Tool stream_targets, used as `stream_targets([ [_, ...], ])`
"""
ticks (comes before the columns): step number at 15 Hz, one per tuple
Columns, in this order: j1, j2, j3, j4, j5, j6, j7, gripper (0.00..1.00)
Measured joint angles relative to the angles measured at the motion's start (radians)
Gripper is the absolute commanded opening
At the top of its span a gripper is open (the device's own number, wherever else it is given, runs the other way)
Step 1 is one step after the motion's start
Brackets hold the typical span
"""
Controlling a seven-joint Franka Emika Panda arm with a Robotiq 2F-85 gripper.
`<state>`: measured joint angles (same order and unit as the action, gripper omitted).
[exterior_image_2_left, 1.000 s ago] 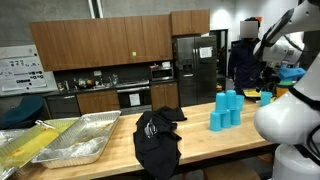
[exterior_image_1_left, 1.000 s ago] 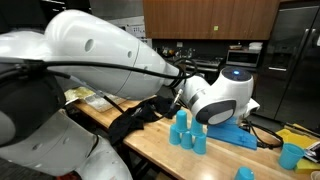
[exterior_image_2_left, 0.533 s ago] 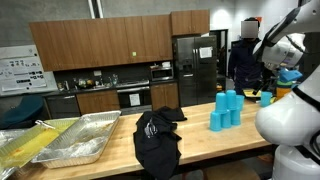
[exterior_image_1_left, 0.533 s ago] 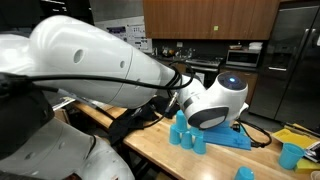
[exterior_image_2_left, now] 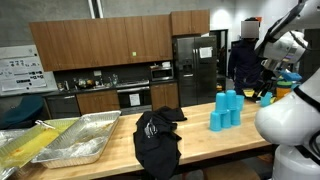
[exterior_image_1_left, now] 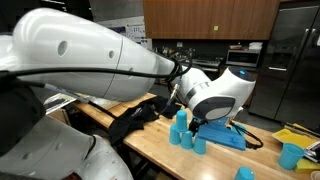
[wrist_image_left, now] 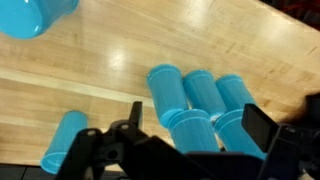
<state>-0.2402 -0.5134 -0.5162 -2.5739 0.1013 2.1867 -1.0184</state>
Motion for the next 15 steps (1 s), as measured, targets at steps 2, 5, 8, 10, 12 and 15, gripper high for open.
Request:
stream_targets([
  [2,-0.018,0.000,0.020,0.032,-0.020,-0.092,0.027,1.00],
  [5,-0.035,-0.002,0.049,0.058,-0.044,-0.110,0.057,1.00],
  [8,-0.037,-0.002,0.058,0.062,-0.050,-0.110,0.066,1.00],
  [10,-0.037,-0.002,0.058,0.061,-0.051,-0.110,0.066,1.00],
  [12,-0.038,-0.002,0.055,0.057,-0.020,-0.088,0.095,1.00],
  [15,-0.038,-0.001,0.054,0.043,0.056,-0.025,0.200,1.00],
])
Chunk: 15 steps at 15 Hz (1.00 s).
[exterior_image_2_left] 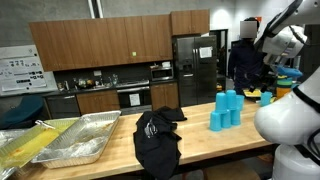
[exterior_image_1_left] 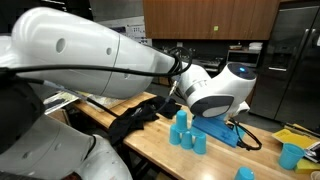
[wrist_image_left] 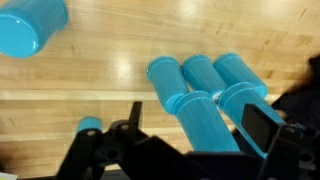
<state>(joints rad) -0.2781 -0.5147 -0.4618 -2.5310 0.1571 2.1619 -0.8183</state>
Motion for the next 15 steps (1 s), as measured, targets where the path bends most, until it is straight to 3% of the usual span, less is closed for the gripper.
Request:
stream_targets([
  [4,-0.001,-0.010,0.000,-0.025,0.066,0.091,0.140,1.00],
  [6,0.007,-0.020,-0.007,-0.025,0.068,0.048,0.136,1.00],
  [11,0.051,-0.032,-0.047,0.015,0.064,-0.173,-0.046,1.00],
  [15,0.055,-0.030,-0.046,0.028,0.041,-0.220,-0.176,1.00],
])
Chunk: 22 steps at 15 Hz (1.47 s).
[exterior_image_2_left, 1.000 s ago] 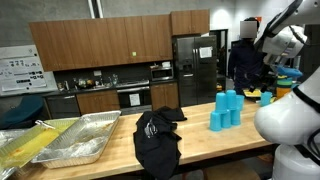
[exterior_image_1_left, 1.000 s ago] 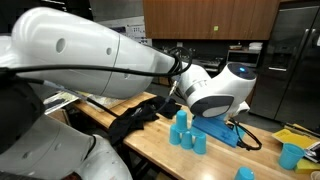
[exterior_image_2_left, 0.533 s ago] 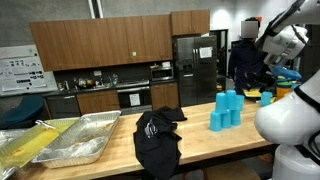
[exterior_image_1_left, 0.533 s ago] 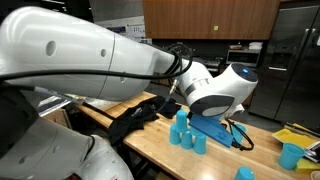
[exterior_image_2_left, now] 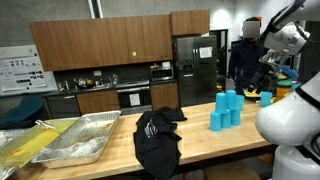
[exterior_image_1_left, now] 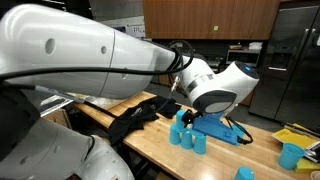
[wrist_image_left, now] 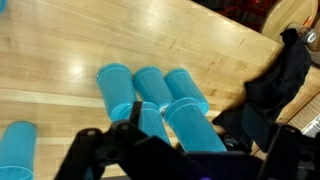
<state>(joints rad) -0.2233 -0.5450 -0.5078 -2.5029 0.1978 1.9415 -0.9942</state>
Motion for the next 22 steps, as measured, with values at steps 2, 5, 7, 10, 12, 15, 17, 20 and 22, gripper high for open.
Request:
stream_targets([
  [2,0.000,0.001,0.000,0.000,-0.001,-0.001,-0.012,1.00],
  [5,0.001,0.001,0.001,0.000,-0.001,-0.001,-0.016,1.00],
  [7,0.000,0.002,0.001,0.000,0.001,-0.001,-0.016,1.00],
  [10,0.001,0.001,0.002,-0.004,-0.024,-0.023,-0.116,1.00],
  [12,-0.001,-0.003,0.007,-0.003,-0.067,-0.070,-0.194,1.00],
  [15,0.000,-0.011,0.022,-0.002,-0.127,-0.136,-0.303,1.00],
  [17,0.002,-0.011,0.047,0.004,-0.167,-0.145,-0.364,1.00],
  [20,0.013,-0.011,0.092,0.018,-0.195,-0.134,-0.425,1.00],
  [22,0.030,-0.010,0.112,0.032,-0.195,-0.112,-0.441,1.00],
])
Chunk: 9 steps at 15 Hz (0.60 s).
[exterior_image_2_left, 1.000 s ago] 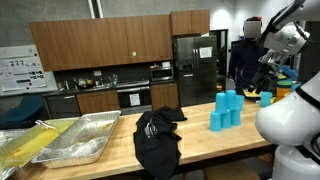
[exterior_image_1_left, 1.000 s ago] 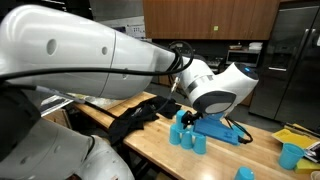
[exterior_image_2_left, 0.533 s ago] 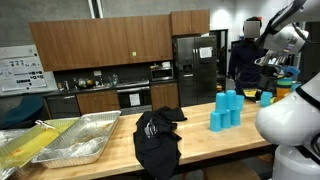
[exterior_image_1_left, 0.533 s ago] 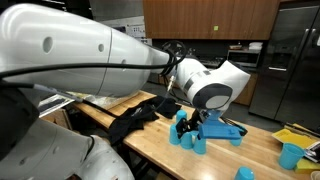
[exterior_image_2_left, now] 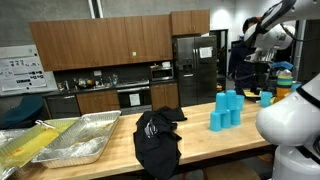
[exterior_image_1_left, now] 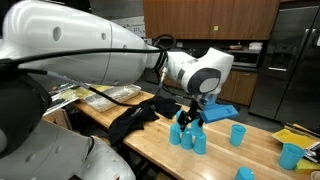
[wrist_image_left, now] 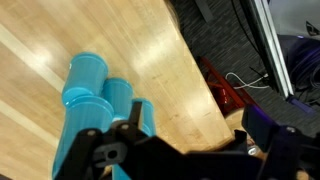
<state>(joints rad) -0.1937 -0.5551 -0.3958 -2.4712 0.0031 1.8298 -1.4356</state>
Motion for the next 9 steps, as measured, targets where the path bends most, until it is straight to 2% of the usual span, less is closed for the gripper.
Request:
stream_targets([
  [9,0.021,0.017,0.010,0.014,0.000,0.137,-0.019,1.00],
])
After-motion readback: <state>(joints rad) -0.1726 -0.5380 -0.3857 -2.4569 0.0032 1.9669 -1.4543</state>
